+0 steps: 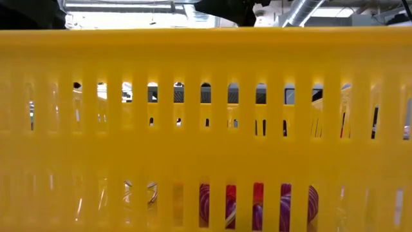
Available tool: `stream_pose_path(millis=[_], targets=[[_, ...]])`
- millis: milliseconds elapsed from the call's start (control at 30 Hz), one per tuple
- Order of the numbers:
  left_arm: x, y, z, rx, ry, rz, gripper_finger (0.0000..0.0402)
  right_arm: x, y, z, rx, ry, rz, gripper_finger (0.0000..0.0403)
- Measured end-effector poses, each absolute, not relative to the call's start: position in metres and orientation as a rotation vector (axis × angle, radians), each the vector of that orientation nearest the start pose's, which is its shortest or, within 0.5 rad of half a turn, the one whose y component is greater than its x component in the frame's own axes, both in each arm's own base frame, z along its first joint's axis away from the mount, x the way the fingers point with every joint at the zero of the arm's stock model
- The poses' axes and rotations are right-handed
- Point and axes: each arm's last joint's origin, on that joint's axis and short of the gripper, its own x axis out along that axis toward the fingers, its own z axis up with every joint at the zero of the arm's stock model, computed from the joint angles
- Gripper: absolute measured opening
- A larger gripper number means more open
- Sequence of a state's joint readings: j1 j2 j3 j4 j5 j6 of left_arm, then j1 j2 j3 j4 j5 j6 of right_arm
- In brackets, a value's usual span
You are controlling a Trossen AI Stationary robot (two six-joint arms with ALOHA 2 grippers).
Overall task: Pick & Place Office Desk Supplies
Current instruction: Put the red rubber band into the red bin
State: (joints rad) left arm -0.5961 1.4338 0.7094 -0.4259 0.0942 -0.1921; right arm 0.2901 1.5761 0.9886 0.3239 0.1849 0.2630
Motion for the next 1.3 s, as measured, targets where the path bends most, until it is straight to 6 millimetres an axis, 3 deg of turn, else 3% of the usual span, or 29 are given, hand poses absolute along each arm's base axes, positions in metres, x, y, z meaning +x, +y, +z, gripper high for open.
stream_pose_path(millis=[433,633,900,1300], targets=[[0.202,-0.164,0.167,-0.051,1.088,-0.527,0.0218,0.335,0.105,0.256,0.179,0.263,0.044,0.0240],[0.202,-0.167,0.162,-0.036,1.121,-0.482,0.0218,0.335,0.105,0.256,0.178,0.265,0.045,0.0240],[0.222,-0.178,0.157,0.129,1.324,-0.379,0.0218,0.334,0.106,0.255,0.173,0.281,0.047,0.0240],[0.240,-0.189,0.170,-0.009,1.309,-0.282,0.0218,0.329,0.118,0.251,0.162,0.322,0.078,0.0240]])
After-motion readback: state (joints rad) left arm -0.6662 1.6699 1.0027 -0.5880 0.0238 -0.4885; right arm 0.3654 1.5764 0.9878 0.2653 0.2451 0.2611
